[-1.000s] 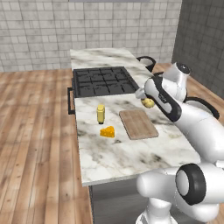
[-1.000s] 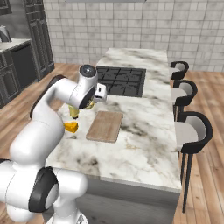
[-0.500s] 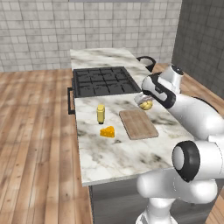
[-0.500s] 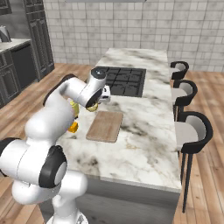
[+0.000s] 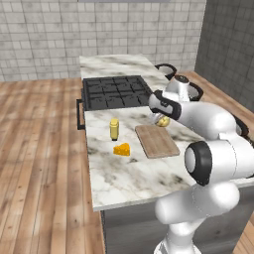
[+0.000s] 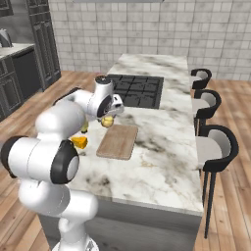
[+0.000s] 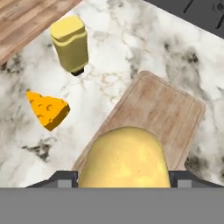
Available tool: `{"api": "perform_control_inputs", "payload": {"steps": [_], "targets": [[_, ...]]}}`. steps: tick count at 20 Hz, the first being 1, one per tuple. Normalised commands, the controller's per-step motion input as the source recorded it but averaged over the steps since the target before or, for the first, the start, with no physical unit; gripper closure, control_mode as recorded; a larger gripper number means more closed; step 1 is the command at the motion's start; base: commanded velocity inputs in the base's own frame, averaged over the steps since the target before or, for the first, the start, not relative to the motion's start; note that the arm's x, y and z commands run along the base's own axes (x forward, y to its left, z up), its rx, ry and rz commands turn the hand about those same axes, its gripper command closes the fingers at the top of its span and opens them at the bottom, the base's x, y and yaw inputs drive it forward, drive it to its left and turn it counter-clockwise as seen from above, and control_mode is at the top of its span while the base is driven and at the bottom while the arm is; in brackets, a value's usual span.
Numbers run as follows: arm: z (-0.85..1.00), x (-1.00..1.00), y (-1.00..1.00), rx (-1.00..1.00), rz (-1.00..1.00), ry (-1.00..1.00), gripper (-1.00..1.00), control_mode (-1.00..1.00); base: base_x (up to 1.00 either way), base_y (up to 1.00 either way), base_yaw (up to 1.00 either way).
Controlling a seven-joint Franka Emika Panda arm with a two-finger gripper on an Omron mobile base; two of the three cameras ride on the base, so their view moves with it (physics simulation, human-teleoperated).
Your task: Retrieve the reheated potato from the microwave, then place the potato, cheese, and condiment on the cutting board.
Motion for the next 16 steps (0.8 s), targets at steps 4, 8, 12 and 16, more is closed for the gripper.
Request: {"api": "perform_control_inputs", "payload": {"steps": [4,8,12,16], "targets": [[-0.26,0.31,0.01,-0.20,0.12,0.22,1.00,-1.00,0.00,0.00,0.00],[-0.25,0.55,0.00,-0.10,0.10,0.07,1.00,-1.00,0.00,0.00,0.00],[-0.22,0.44,-0.01,-0.01,0.12,0.00,1.00,-1.00,0.00,0.00,0.00],[-0.30,0.42,-0.01,0.00,0.09,-0.05,1.00,-1.00,0.00,0.00,0.00]]}}
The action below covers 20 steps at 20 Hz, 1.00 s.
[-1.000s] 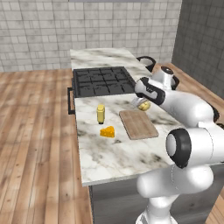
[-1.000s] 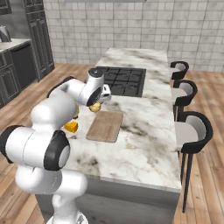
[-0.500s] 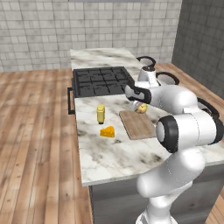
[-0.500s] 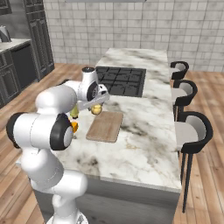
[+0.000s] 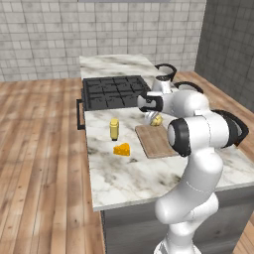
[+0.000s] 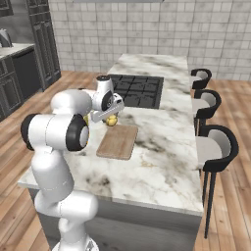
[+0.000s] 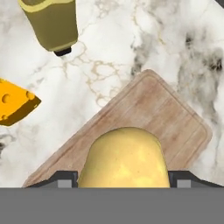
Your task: Retrieve the reheated potato from the microwave, then place the potato, cheese, and condiment on the cutting board.
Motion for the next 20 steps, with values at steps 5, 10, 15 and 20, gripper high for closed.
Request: {"api": "perform_control_inputs", "payload": {"steps": [5,10,15,20], "targets": [[-0.33,0.46,-0.11,0.00,0.04,0.00,1.00,-1.00,0.00,0.00,0.00],[-0.35,0.48,-0.11,0.00,0.00,0.01,1.00,-1.00,0.00,0.00,0.00],[-0.29,0.49,-0.06,0.00,0.03,0.00,1.00,-1.00,0.00,0.00,0.00],[-0.27,0.40,-0.13,0.00,0.05,0.02,1.00,-1.00,0.00,0.00,0.00]]}}
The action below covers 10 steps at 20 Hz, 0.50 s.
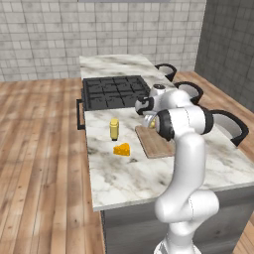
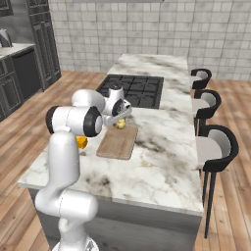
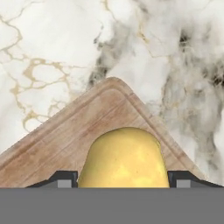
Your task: Retrieve the reheated potato from the microwave, then place the potato, cheese, and condiment on the cutting board.
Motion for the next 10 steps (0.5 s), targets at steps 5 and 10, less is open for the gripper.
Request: {"api": "perform_control_inputs", "payload": {"steps": [5,10], "targets": [[-0.30,0.21,-0.13,-0.01,0.07,0.03,1.00,-1.00,0.00,0.00,0.00],[-0.30,0.25,-0.07,-0.01,0.08,0.02,1.00,-1.00,0.00,0.00,0.00]]}}
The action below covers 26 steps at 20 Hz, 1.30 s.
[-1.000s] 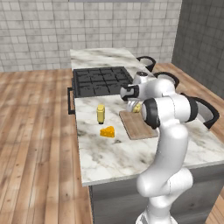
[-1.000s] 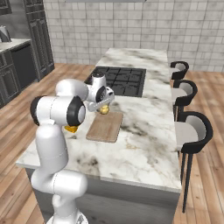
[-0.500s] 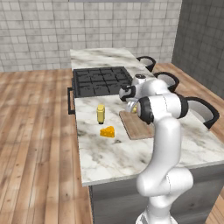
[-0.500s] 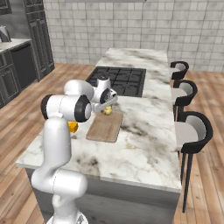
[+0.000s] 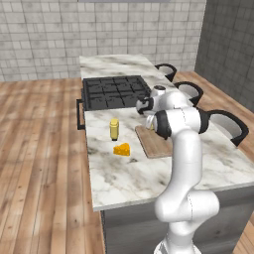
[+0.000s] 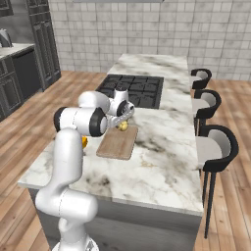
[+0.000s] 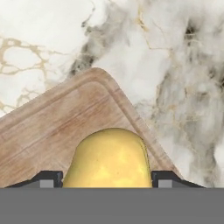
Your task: Retrieve the reheated potato from the microwave, then place the potato, cheese, and condiment on the cutting board.
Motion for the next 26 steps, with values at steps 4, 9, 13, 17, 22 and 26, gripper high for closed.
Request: {"api": "perform_control_inputs", "payload": {"steps": [4,9,13,17,22,26], "targets": [[-0.32,0.17,-0.03,-0.05,0.09,0.00,1.00,-1.00,0.00,0.00,0.00],[-0.30,0.01,-0.08,-0.05,0.08,0.00,1.00,-1.00,0.00,0.00,0.00],[-0.41,-0.25,0.00,-0.09,0.04,0.01,1.00,-1.00,0.00,0.00,0.00],[-0.40,-0.33,-0.01,-0.08,0.00,0.01,1.00,-1.00,0.00,0.00,0.00],[-0.39,-0.30,-0.11,-0.05,0.00,0.03,1.00,-1.00,0.00,0.00,0.00],[-0.36,-0.40,-0.15,-0.01,0.00,0.02,1.00,-1.00,0.00,0.00,0.00]]}}
